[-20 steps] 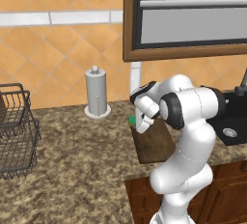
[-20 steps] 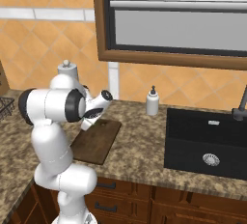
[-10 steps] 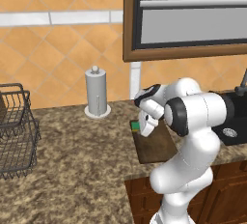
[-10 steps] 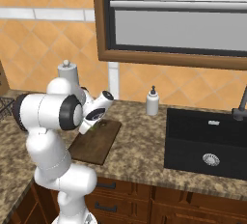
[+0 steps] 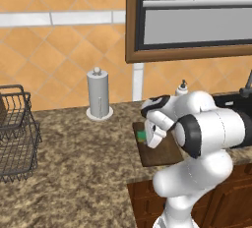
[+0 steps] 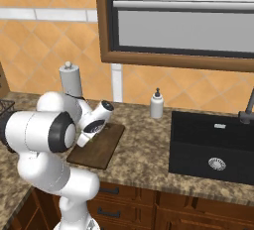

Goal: Pick up the sponge from the counter and clean the cutting board by briefly scrubbing or pressing down on the cutting board. Once finished, release the sponge.

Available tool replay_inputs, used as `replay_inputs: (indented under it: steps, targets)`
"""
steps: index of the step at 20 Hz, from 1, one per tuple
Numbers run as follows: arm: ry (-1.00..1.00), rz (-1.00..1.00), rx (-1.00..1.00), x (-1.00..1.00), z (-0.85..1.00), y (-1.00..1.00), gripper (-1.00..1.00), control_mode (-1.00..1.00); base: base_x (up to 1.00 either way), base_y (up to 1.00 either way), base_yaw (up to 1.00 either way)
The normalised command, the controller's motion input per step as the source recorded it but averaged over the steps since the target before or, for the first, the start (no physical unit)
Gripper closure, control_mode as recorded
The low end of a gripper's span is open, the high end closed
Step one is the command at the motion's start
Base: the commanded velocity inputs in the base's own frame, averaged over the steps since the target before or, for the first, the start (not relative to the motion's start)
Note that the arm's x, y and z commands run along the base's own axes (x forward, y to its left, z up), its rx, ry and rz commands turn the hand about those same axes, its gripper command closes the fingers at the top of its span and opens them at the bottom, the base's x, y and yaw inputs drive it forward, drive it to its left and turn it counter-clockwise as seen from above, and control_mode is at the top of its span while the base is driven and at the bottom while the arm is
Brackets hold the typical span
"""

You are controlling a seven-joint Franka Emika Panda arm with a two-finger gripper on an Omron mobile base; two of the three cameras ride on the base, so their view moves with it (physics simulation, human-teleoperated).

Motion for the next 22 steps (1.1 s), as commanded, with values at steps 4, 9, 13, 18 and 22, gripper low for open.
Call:
replay_inputs:
  steps: [4, 9, 13, 18, 22]
  targets:
    - [0.06, 0.0, -0.01, -0.91, -0.57, 0.03, 1.0, -1.0, 0.0, 0.0, 0.0]
    - [0.2, 0.0, 0.0, -0.92, -0.59, 0.09, 1.0, -1.0, 0.0, 0.0, 0.0]
    - [0.24, 0.02, 0.0, -0.99, -0.53, 0.06, 1.0, -1.0, 0.0, 0.0, 0.0]
    - [0.16, 0.03, 0.0, -1.0, -0.59, 0.01, 1.0, -1.0, 0.0, 0.0, 0.0]
    - [0.09, 0.03, 0.0, -1.0, -0.62, 0.02, 1.0, -1.0, 0.0, 0.0, 0.0]
